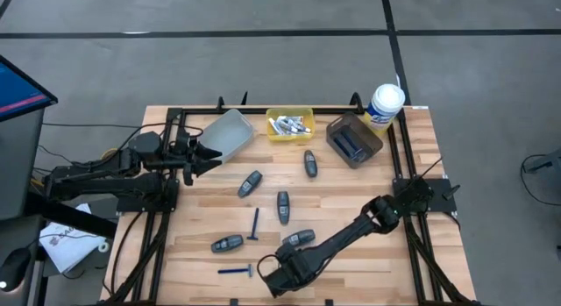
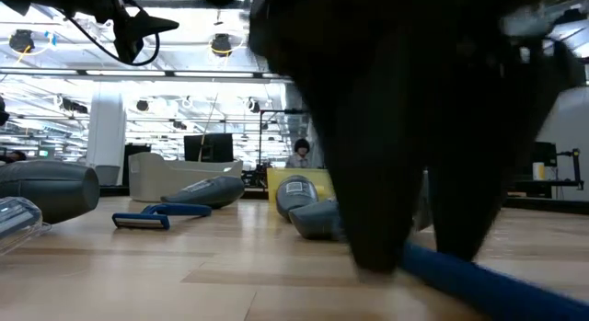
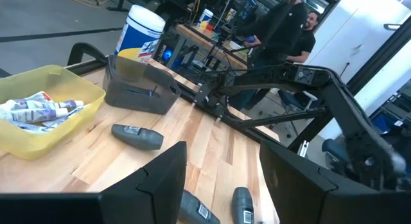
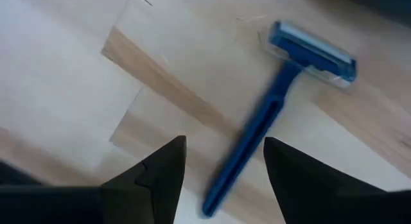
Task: Pick & Place Travel size toiletries
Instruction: Put the blue razor into the black bin
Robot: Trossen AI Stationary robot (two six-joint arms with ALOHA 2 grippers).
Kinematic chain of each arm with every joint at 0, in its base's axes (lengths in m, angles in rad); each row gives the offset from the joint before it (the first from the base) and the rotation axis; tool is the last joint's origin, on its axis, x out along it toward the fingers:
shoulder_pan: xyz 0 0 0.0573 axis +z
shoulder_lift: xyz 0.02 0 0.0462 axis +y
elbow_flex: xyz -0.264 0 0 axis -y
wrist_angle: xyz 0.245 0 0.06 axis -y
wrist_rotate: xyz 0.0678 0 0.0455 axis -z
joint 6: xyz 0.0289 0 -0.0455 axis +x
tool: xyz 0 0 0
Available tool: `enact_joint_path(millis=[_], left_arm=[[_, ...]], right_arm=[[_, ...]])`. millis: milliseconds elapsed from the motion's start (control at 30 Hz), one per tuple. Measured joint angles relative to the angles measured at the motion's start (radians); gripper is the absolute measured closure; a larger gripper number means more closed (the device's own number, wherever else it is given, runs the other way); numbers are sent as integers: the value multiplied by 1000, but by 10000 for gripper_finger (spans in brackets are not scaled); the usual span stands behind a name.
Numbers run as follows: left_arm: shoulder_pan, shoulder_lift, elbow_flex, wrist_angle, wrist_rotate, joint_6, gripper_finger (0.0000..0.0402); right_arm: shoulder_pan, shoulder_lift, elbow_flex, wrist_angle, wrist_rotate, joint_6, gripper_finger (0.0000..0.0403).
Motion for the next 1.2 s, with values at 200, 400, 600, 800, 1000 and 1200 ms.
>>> enact_joint_path(millis=[200, 400, 600, 800, 1000, 1200], left_arm=[[0, 0, 0, 0, 0, 0, 209], [0, 0, 0, 0, -1, 0, 209], [0, 0, 0, 0, -1, 0, 209], [0, 0, 0, 0, -2, 0, 209], [0, 0, 0, 0, -2, 0, 209], [0, 0, 0, 0, -2, 1, 209]], right_arm=[[-1, -11, -87, 86, -36, -2, 215], [-7, -7, -92, 65, -41, 27, 245], [-8, -6, -93, 43, -47, 30, 352], [-8, -7, -94, 43, -49, 30, 391], [1, -34, -97, 33, -48, 14, 397], [11, -125, -101, -10, -38, -18, 399]])
